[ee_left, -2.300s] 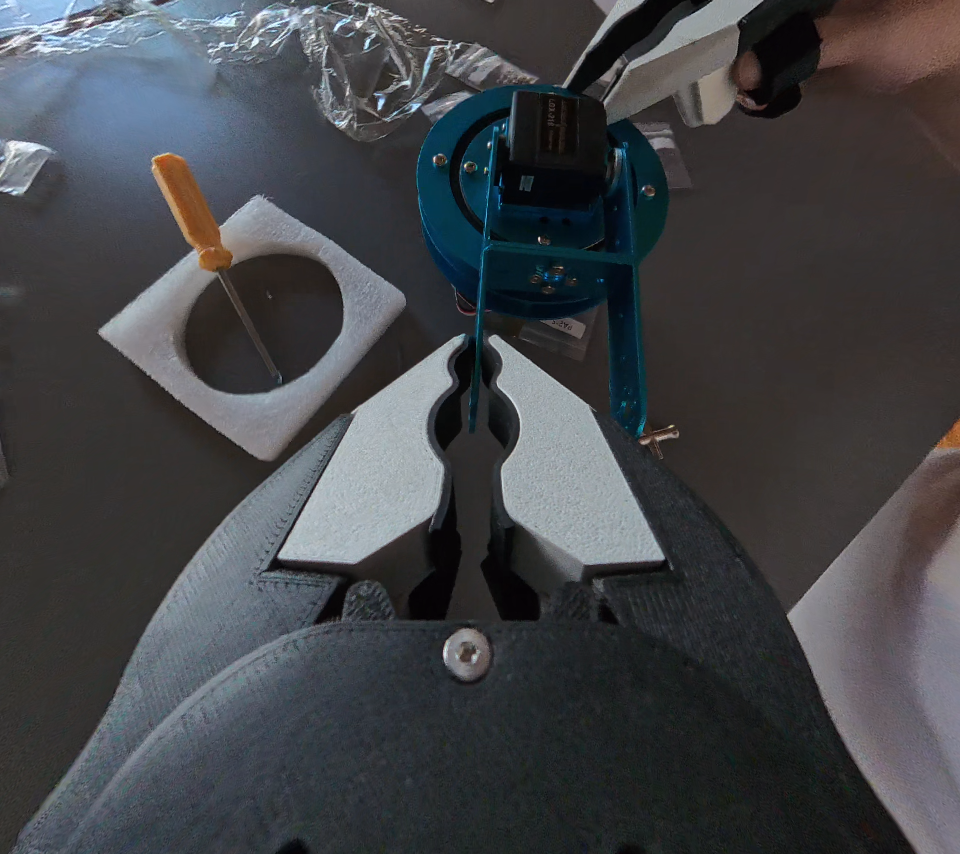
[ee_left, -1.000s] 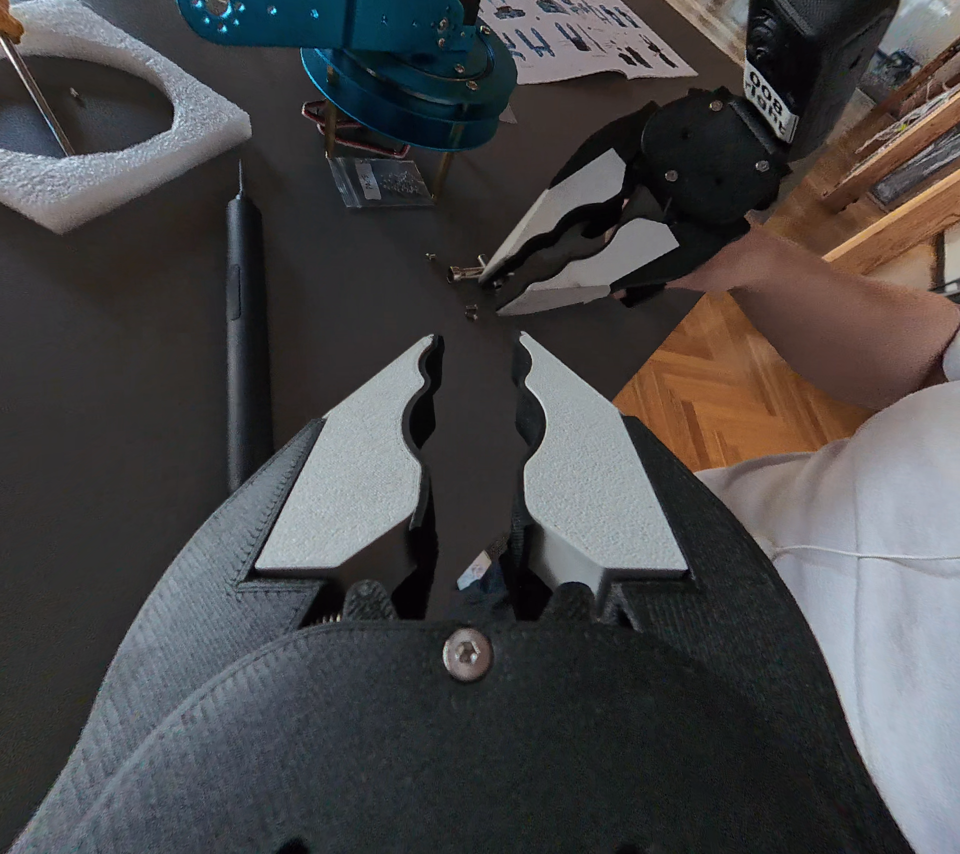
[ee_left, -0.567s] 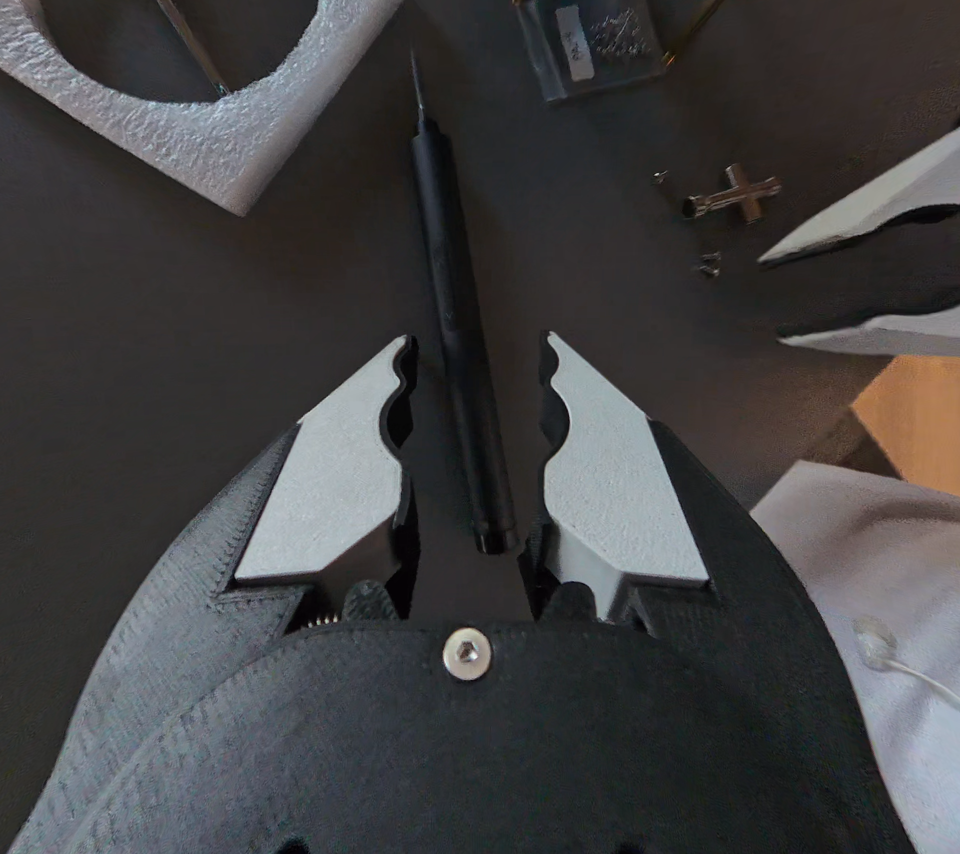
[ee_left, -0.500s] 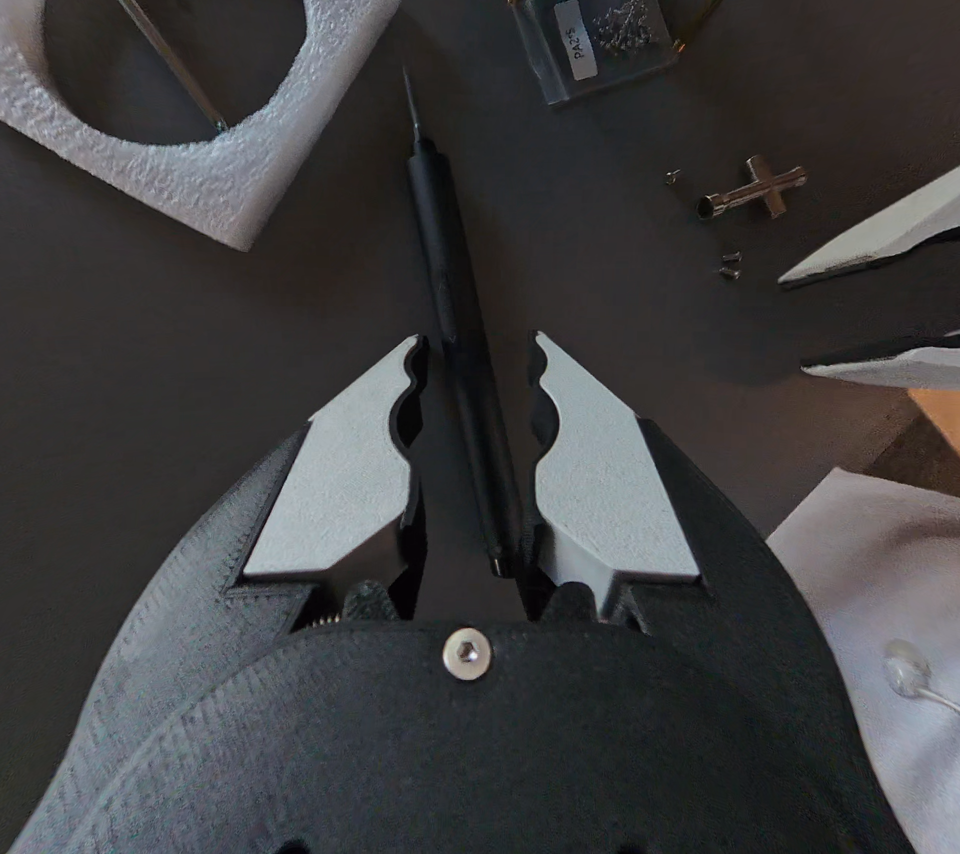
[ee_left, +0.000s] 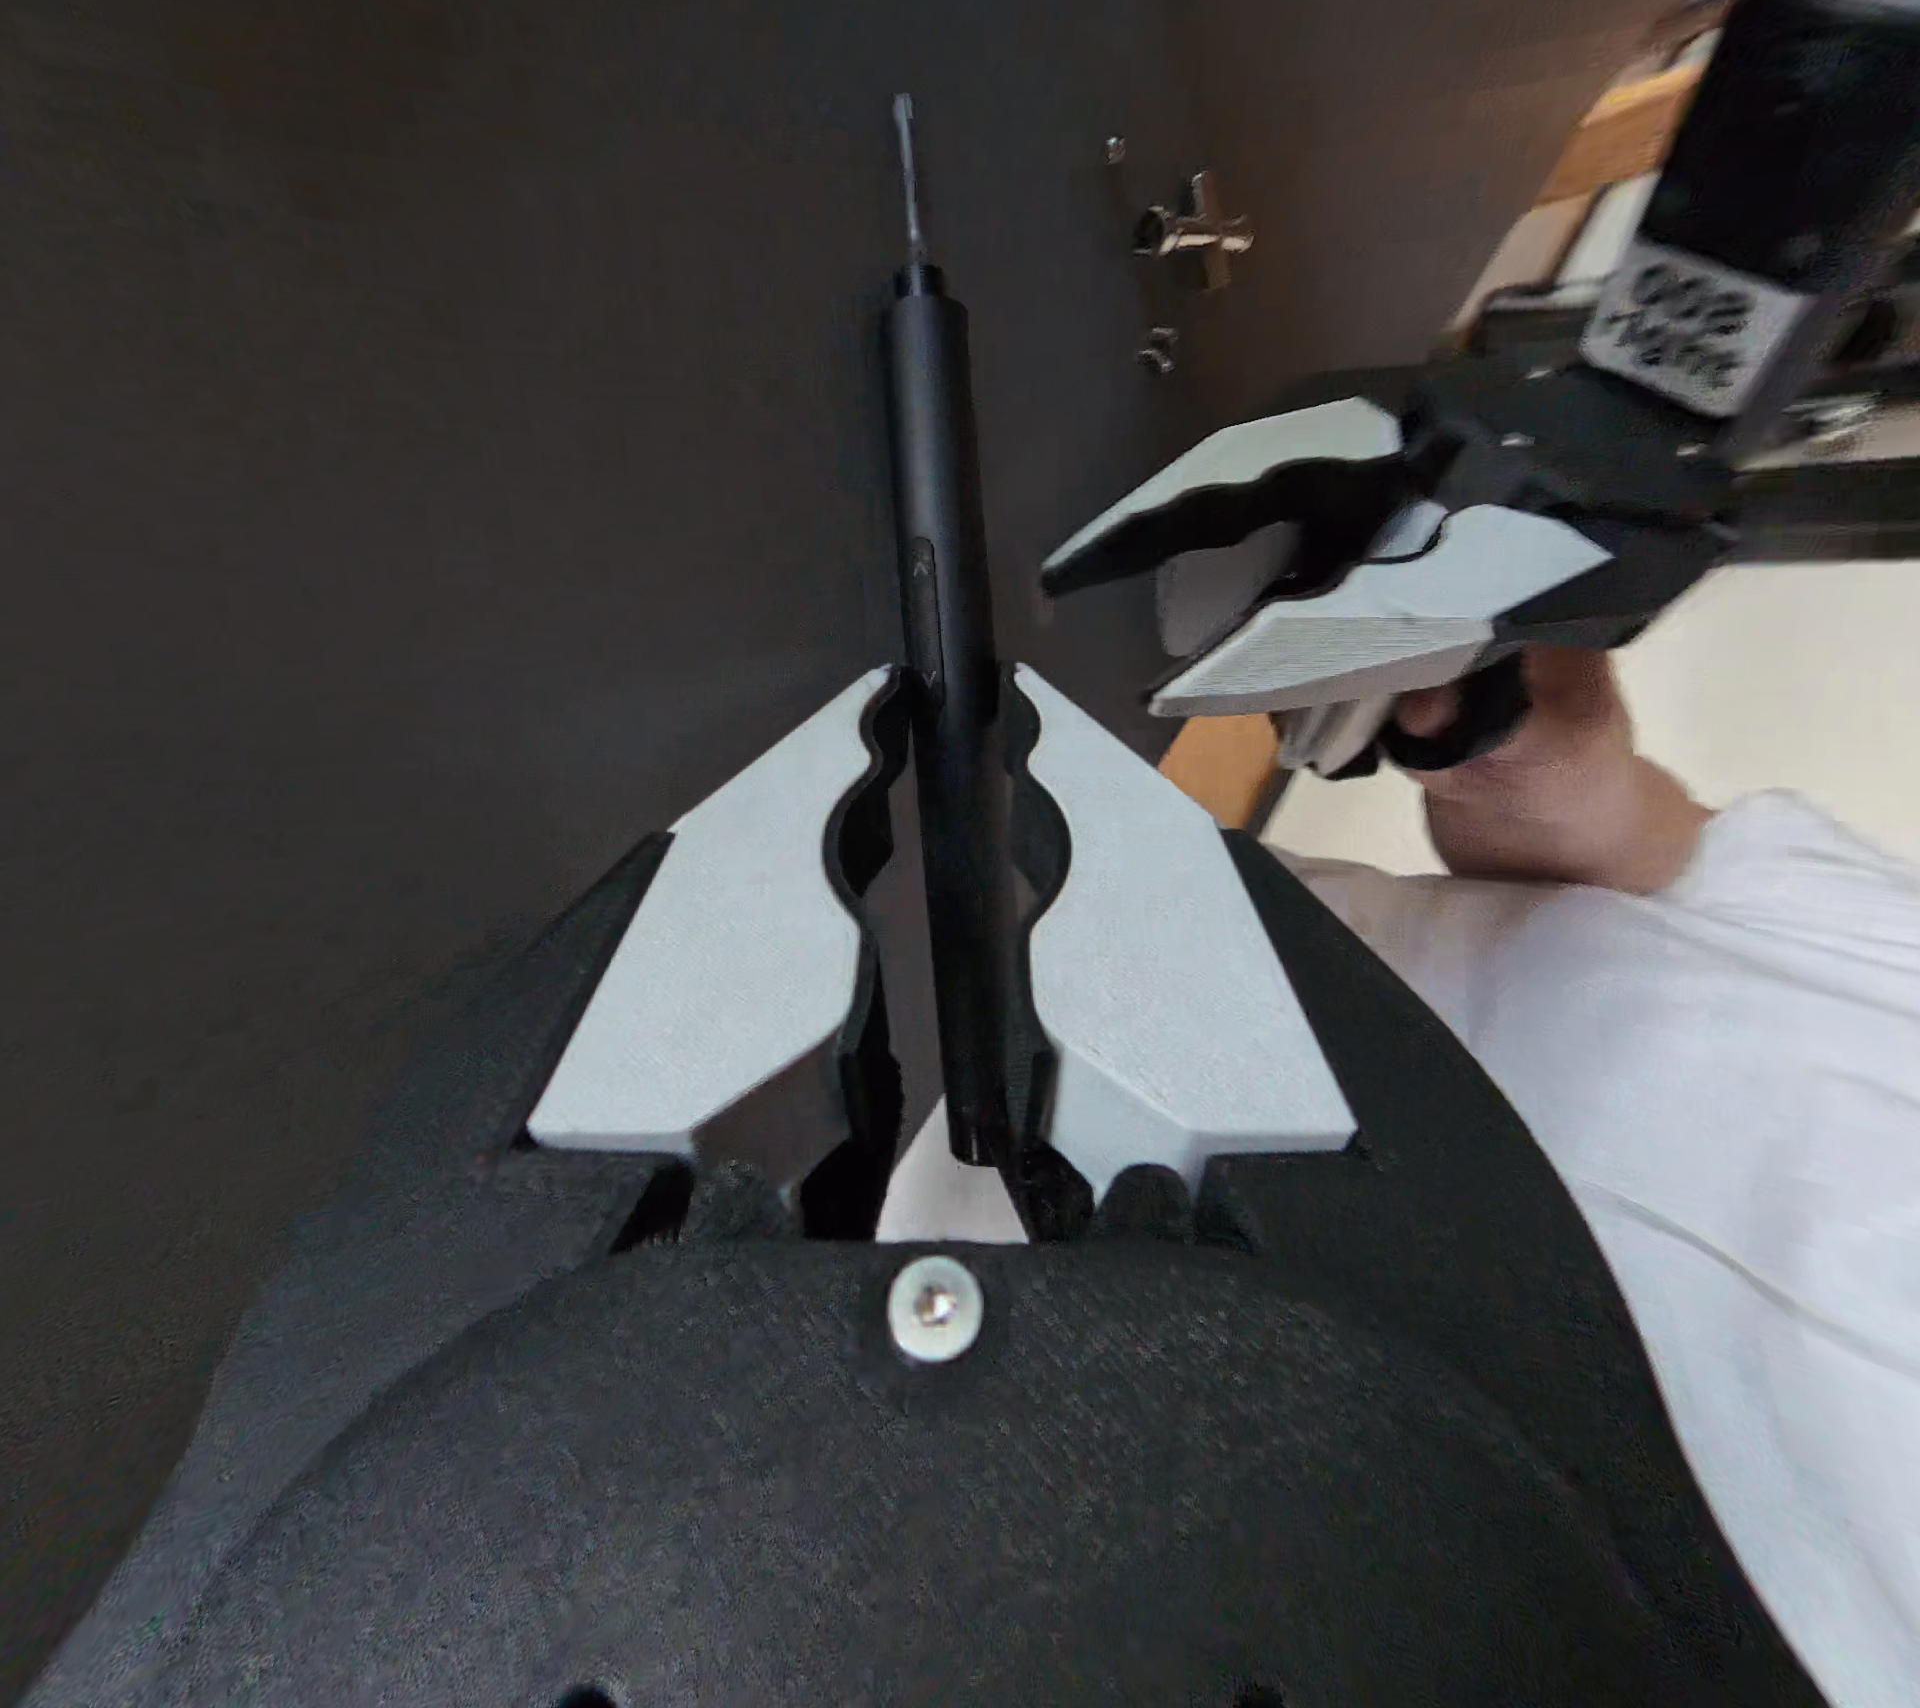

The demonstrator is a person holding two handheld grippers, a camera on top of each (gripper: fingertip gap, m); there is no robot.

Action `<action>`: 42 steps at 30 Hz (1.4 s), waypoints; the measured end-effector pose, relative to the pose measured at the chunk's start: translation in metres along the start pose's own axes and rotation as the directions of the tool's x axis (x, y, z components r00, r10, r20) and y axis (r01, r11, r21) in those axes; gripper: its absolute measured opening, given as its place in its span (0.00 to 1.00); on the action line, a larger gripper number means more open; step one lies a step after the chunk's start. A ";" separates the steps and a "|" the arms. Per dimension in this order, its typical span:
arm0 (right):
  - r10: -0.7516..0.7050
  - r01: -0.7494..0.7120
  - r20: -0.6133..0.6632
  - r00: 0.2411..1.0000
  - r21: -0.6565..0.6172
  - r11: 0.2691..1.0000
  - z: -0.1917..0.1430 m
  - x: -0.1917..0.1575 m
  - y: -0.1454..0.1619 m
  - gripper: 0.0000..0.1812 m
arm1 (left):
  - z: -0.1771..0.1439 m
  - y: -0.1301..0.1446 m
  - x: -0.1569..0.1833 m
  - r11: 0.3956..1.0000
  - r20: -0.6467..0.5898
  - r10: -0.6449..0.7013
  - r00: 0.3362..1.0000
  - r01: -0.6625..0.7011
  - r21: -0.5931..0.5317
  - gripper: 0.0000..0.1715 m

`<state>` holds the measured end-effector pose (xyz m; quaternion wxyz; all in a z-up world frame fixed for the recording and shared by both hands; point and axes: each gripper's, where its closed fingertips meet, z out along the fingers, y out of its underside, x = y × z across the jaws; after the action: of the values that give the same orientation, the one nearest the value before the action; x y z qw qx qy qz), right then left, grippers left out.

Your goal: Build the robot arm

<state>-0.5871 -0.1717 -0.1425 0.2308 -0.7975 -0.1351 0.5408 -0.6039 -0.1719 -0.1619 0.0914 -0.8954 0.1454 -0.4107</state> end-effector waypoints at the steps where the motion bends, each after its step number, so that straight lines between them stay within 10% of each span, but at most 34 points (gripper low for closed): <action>1: 0.043 -0.043 0.003 0.999 -0.023 0.999 0.002 0.001 0.003 0.17 | -0.001 0.001 0.003 0.999 -0.058 -0.026 0.998 0.028 0.035 0.09; 10: 0.218 -0.217 -0.002 0.976 0.057 0.974 -0.004 0.006 -0.001 0.18 | -0.005 -0.004 0.037 0.939 -0.373 -0.046 0.927 0.167 0.301 0.09; 18: 0.314 -0.362 0.312 0.897 0.109 0.926 -0.022 -0.030 -0.034 0.09 | -0.001 -0.003 0.079 0.903 -0.401 0.094 0.911 0.092 0.420 0.09; 42: 0.158 -0.183 -0.139 0.978 -0.194 0.964 -0.124 0.027 0.039 0.09 | 0.135 0.044 0.181 0.892 -0.723 -0.055 0.688 0.359 0.273 0.10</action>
<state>-0.4636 -0.2202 -0.1464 0.1074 -0.8573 -0.1069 0.4921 -0.3973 -0.2679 -0.1329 0.1596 -0.6461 -0.0211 -0.7461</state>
